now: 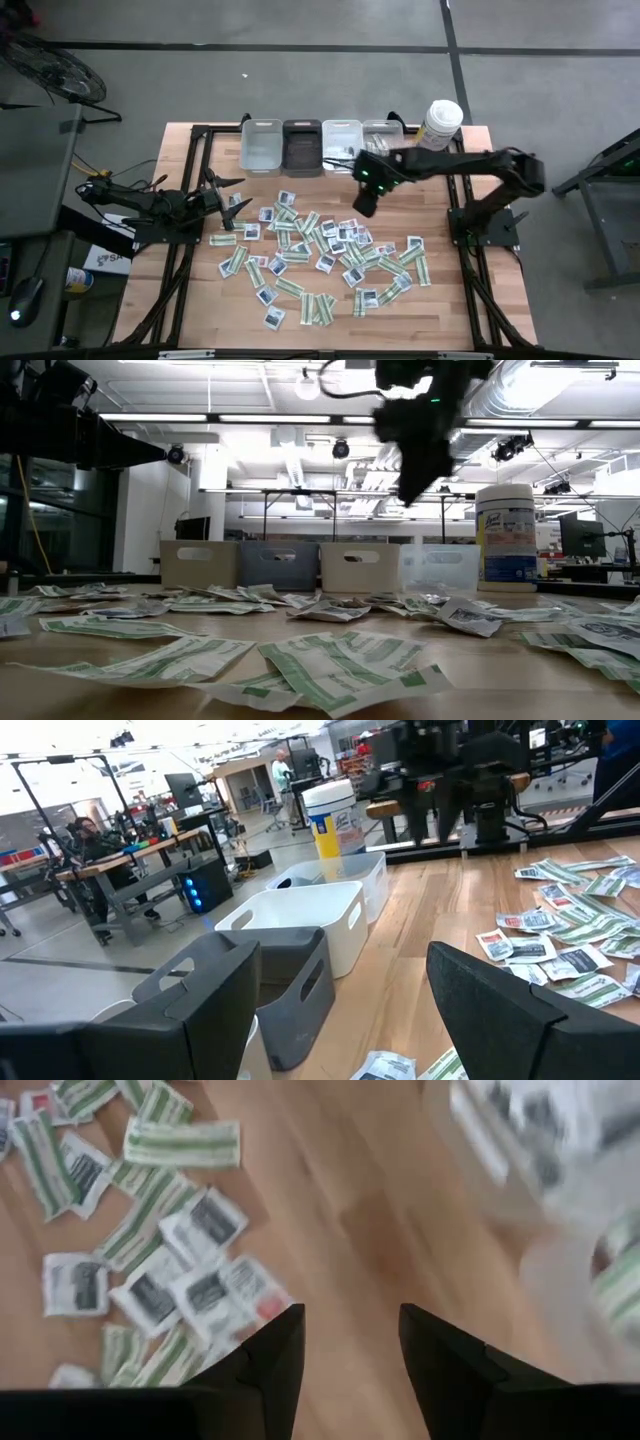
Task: Pick & Place First Aid Supplies
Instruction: Put the green bandage into the transparent bin
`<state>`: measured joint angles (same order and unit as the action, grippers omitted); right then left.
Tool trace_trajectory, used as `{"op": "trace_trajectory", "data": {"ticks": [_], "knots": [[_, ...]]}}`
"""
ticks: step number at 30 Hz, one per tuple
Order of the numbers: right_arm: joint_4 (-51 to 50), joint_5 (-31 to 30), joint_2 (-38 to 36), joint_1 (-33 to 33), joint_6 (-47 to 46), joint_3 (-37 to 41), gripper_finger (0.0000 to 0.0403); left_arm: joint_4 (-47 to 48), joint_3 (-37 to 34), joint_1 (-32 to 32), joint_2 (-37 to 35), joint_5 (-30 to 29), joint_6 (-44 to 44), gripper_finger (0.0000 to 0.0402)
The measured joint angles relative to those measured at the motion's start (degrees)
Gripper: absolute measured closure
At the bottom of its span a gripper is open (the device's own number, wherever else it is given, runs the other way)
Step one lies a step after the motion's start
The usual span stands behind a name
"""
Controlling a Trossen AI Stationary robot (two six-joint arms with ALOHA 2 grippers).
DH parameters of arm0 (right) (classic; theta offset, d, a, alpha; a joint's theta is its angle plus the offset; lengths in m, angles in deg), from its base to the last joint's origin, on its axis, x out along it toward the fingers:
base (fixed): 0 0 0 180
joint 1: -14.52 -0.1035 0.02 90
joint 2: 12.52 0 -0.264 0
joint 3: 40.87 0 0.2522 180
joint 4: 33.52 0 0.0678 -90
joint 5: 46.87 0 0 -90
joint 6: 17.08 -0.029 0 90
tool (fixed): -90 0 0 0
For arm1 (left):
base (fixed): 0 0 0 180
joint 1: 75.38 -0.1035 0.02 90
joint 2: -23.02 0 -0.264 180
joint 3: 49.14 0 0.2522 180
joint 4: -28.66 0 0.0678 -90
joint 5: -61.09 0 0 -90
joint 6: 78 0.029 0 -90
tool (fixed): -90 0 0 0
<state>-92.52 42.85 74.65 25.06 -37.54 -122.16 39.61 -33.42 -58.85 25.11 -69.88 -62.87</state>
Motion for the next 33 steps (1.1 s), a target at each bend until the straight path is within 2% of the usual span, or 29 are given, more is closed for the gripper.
{"op": "trace_trajectory", "data": {"ticks": [8, 12, 16, 20, 27, 33], "knots": [[-1.3, 1.9, -13.9, -4.9, -25.9, 17.0, 0.0247, 0.0, 0.0, 0.0, 0.0, 0.0, 0.0, 0.0121], [-1.1, 5.6, -18.3, -7.0, -39.0, 24.7, 0.0247, 0.0, 0.0, 0.0, 0.0, 0.0, 0.0, 0.0121], [-0.3, 7.9, -21.1, -9.5, -47.7, 30.7, 0.0247, 0.0, 0.0, 0.0, 0.0, 0.0, 0.0, 0.0121], [0.2, 9.8, -22.1, -13.5, -52.9, 33.7, 0.0247, 0.0, 0.0, 0.0, 0.0, 0.0, 0.0, 0.0121], [-3.7, 10.2, -22.1, -19.3, -58.4, 33.8, 0.0252, 0.0, 0.0, 0.0, 0.0, 0.0, 0.0, 0.0121], [-6.5, 9.4, -22.1, -22.7, -59.7, 34.0, 0.026, 0.0, 0.0, 0.0, 0.0, 0.0, 0.0, 0.0121]]}}
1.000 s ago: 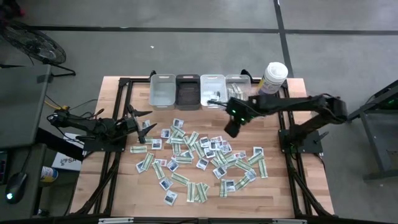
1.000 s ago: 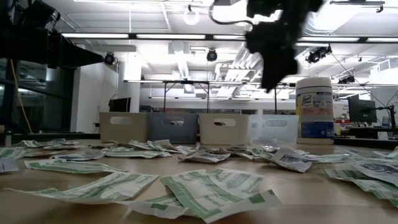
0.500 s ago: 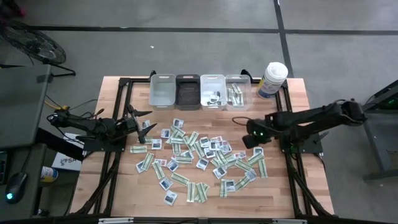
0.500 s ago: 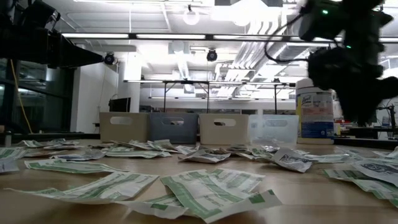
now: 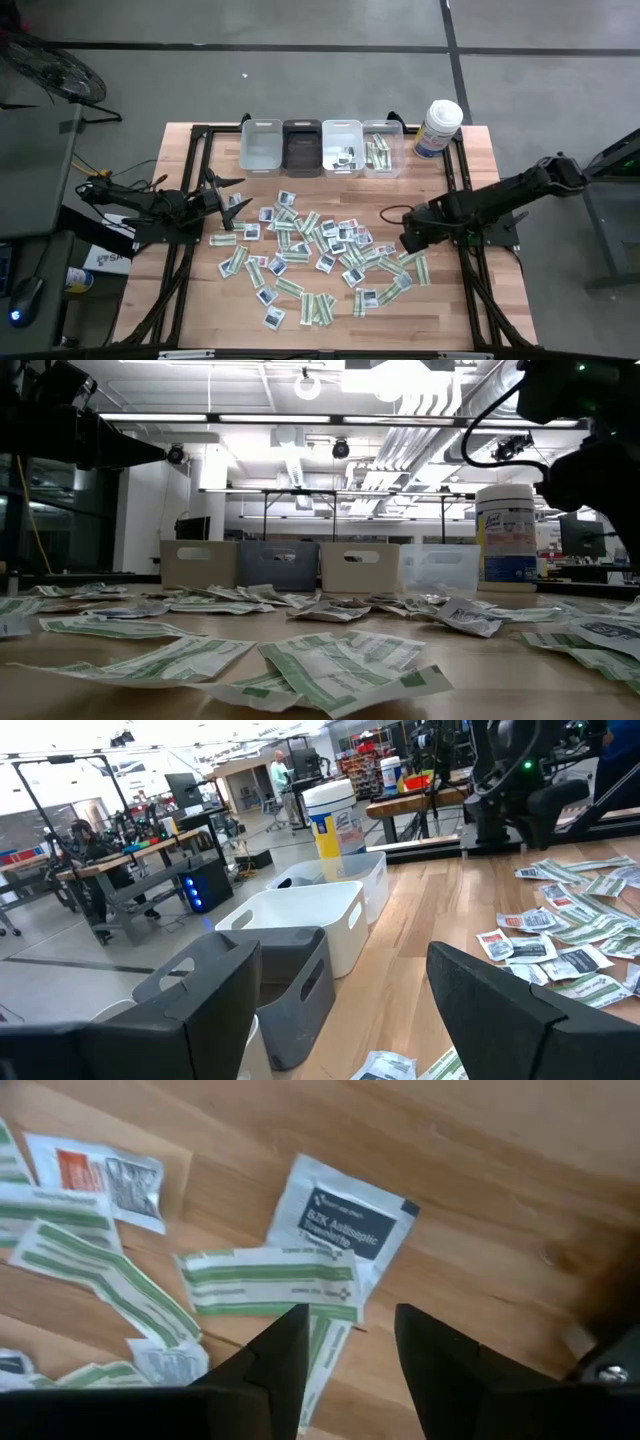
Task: Pick & Place First Aid Supplies
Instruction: Put the green bandage into the transparent bin
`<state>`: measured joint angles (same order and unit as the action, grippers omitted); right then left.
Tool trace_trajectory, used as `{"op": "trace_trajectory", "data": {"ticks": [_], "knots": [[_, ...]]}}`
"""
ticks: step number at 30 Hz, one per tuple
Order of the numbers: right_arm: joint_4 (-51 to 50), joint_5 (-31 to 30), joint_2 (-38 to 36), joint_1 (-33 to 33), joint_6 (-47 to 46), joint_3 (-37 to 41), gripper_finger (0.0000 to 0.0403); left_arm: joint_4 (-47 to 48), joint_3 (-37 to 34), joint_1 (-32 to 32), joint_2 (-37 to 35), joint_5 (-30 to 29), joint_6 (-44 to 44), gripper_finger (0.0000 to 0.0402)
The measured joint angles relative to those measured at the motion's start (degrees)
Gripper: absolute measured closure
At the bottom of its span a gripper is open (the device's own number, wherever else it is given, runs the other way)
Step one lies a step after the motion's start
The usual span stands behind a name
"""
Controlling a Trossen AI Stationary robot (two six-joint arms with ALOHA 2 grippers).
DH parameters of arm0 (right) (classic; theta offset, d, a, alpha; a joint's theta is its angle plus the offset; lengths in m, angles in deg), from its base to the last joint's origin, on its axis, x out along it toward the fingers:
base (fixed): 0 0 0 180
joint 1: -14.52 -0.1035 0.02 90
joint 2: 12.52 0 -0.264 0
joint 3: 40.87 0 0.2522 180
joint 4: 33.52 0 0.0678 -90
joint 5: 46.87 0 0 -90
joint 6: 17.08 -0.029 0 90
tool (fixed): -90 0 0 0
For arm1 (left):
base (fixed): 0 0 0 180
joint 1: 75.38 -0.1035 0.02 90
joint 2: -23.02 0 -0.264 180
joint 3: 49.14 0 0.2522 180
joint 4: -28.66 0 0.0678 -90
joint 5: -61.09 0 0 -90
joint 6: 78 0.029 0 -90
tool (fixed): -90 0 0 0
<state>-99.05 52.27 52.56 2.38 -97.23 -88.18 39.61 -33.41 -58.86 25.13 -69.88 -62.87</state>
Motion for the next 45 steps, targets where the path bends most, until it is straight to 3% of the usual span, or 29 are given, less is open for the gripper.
{"op": "trace_trajectory", "data": {"ticks": [11, 45], "knots": [[8.5, 0.1, 0.1, -0.8, -1.0, 4.4, 0.0261, 0.0, 0.0, 0.0, 0.0, 0.0, 0.0, 0.0121], [6.9, -1.8, 1.4, -2.7, -0.4, 4.5, 0.0261, 0.0, 0.0, 0.0, 0.0, 0.0, 0.0, 0.0121]]}}
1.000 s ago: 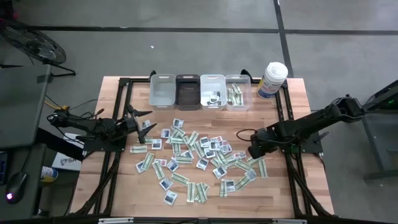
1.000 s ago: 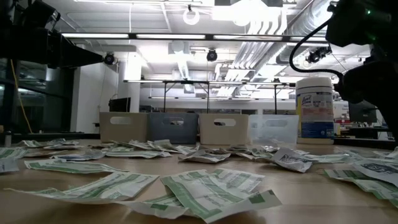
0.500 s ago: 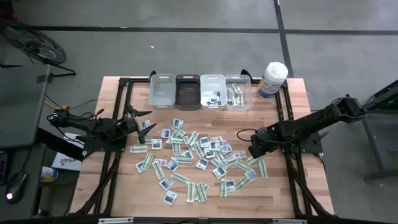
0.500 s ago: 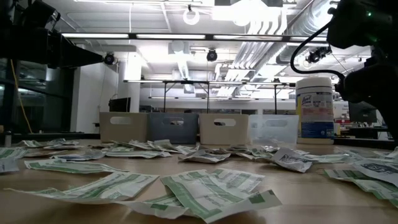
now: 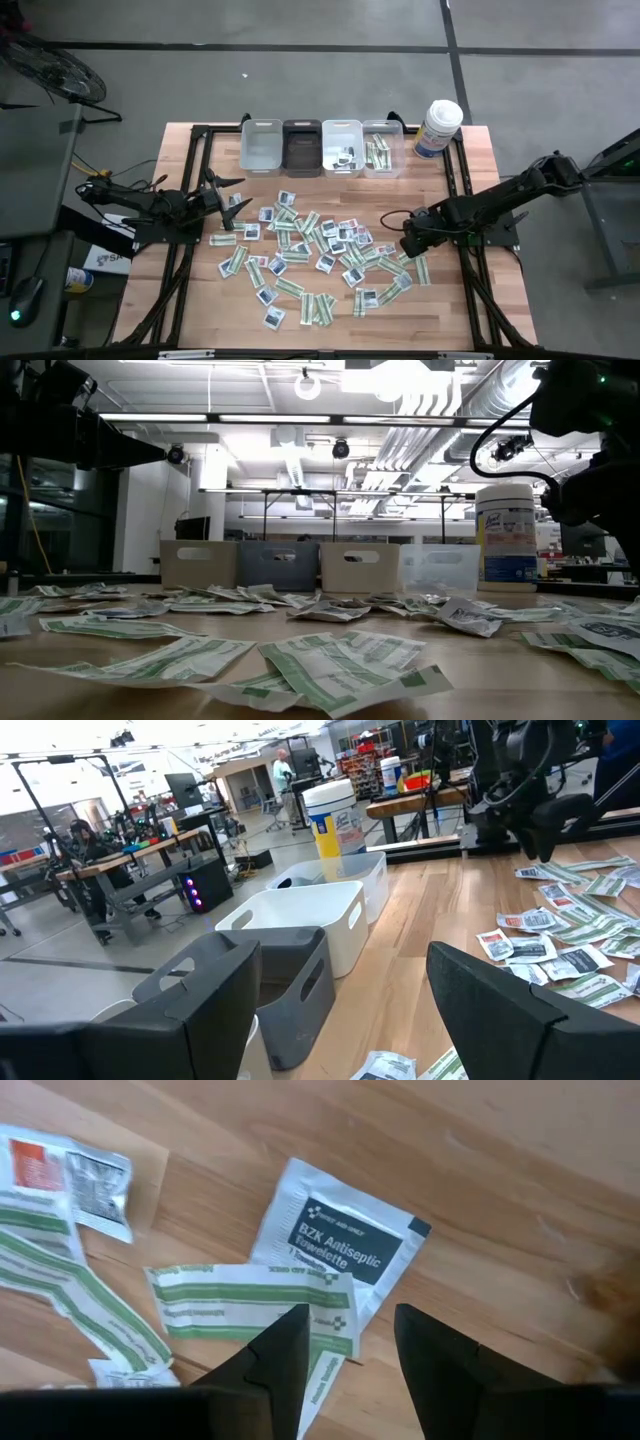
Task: Pick & Place First Aid Supplies
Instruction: Put the green bandage into the transparent bin
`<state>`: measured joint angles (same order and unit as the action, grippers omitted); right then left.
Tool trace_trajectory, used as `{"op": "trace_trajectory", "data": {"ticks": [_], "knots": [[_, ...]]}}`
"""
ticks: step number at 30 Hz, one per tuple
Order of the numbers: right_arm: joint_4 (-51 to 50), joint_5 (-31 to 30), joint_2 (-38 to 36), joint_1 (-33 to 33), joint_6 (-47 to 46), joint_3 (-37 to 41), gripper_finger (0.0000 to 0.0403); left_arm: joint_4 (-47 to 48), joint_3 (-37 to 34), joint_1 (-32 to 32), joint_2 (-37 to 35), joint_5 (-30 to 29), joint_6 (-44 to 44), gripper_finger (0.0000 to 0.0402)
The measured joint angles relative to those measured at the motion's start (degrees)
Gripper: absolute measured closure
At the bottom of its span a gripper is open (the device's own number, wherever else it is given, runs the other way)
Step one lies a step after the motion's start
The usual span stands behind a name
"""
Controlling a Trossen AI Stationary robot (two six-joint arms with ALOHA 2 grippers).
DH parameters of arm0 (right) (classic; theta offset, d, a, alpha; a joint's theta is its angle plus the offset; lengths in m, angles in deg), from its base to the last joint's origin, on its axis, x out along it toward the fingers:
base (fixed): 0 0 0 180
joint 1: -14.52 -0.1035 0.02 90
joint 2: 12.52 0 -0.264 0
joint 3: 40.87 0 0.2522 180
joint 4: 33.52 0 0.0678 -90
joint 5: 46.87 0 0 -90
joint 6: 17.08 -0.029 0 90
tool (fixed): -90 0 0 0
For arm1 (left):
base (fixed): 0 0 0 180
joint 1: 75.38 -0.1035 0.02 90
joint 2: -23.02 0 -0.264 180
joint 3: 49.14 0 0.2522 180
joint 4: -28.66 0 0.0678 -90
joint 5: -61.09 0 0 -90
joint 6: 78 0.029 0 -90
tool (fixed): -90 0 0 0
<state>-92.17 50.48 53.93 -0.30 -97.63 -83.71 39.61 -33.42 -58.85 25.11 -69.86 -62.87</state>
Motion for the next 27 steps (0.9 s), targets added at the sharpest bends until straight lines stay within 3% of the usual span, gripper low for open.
{"op": "trace_trajectory", "data": {"ticks": [12, 27], "knots": [[3.0, 0.0, 2.3, -0.1, 0.0, 0.0, 0.0267, 0.0, 0.0, 0.0, 0.0, 0.0, 0.0, 0.0121], [3.0, -0.1, 2.3, -0.1, 0.0, 0.0, 0.0316, 0.0, 0.0, 0.0, 0.0, 0.0, 0.0, 0.0121]]}}
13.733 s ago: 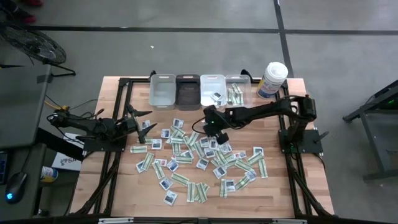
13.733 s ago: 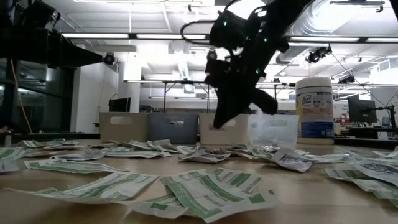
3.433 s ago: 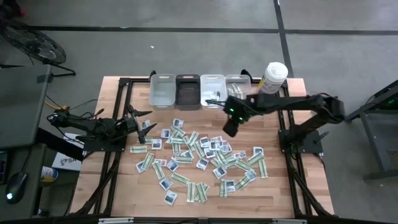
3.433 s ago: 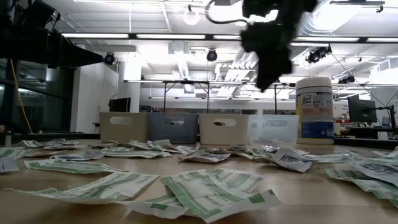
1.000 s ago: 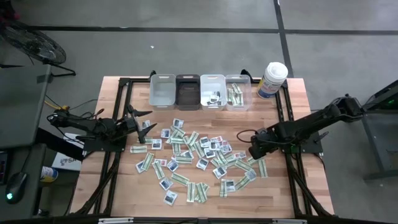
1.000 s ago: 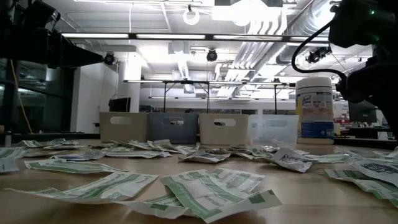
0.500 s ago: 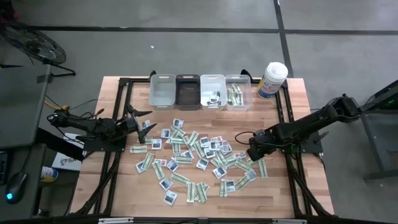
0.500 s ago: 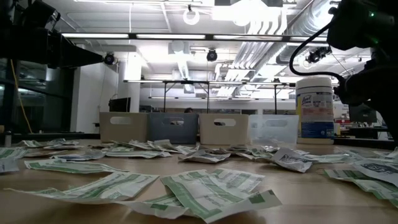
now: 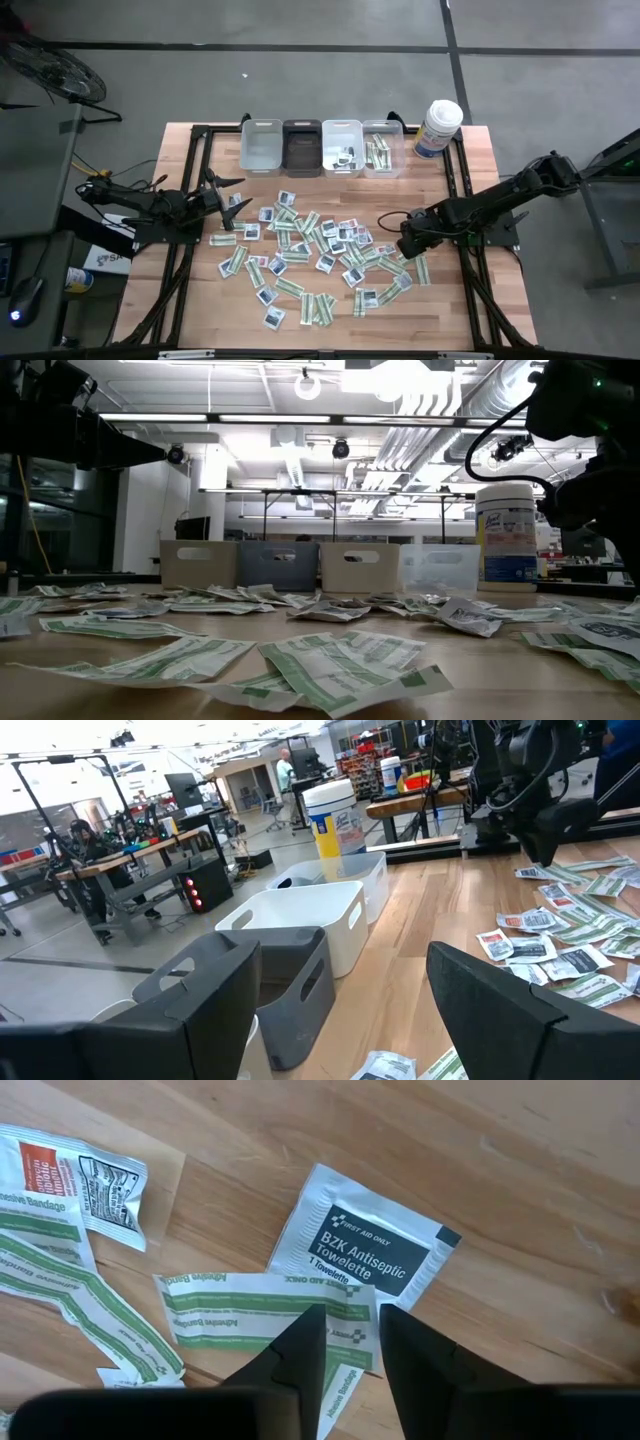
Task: Pick & Place First Aid Supplies
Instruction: Put the green bandage into the transparent bin
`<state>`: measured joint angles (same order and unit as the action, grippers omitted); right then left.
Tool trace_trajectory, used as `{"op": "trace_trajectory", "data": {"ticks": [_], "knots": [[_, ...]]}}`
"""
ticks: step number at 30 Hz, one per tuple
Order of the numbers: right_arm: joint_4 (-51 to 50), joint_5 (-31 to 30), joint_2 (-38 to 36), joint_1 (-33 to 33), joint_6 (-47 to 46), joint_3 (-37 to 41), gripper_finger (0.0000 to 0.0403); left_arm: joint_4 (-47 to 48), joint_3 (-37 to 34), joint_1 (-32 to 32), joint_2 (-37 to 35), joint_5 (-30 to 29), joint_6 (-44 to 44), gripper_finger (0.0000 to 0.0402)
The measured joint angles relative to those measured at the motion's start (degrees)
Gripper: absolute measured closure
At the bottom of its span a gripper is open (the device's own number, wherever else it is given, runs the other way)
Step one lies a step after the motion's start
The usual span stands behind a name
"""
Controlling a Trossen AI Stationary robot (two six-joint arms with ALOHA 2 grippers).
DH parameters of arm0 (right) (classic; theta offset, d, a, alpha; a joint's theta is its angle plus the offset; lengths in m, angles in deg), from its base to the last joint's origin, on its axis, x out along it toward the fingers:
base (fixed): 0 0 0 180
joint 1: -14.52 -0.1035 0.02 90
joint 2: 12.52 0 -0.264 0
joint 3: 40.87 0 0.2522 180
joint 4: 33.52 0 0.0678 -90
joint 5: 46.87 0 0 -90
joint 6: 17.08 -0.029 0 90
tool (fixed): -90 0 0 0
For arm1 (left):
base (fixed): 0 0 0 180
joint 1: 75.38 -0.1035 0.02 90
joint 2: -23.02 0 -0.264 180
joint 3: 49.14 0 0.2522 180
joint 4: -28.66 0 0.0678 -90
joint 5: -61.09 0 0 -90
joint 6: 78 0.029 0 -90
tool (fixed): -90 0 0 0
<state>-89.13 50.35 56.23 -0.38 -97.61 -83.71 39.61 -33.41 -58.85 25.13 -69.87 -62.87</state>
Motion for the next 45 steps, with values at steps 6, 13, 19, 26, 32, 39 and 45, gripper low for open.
{"op": "trace_trajectory", "data": {"ticks": [6, 13, 19, 26, 32, 39, 45], "knots": [[0.0, 0.0, 0.0, 0.0, 0.0, 0.0, 0.033, 0.0, 0.0, 0.0, 0.0, 0.0, 0.0, 0.0121], [0.0, 0.0, 0.0, 0.0, 0.0, 0.0, 0.0352, 0.0, 0.0, 0.0, 0.0, 0.0, 0.0, 0.0121], [0.0, -0.4, 0.0, 0.0, 0.0, 0.0, 0.0389, 0.0, 0.0, 0.0, 0.0, 0.0, 0.0, 0.0121], [0.0, -0.5, 0.0, 0.0, 0.2, -0.1, 0.0402, 0.0, 0.0, 0.0, 0.0, 0.0, 0.0, 0.0121], [0.3, 0.4, -1.3, 0.0, 1.0, -0.2, 0.0402, 0.0, 0.0, 0.0, 0.0, 0.0, 0.0, 0.0121], [-2.5, -1.7, -6.7, 0.0, 1.0, -2.1, 0.0403, 0.0, 0.0, 0.0, 0.0, 0.0, 0.0, 0.0121], [-4.8, -6.1, -12.0, 0.0, 0.9, -4.2, 0.0403, 0.0, 0.0, 0.0, 0.0, 0.0, 0.0, 0.0121]]}}
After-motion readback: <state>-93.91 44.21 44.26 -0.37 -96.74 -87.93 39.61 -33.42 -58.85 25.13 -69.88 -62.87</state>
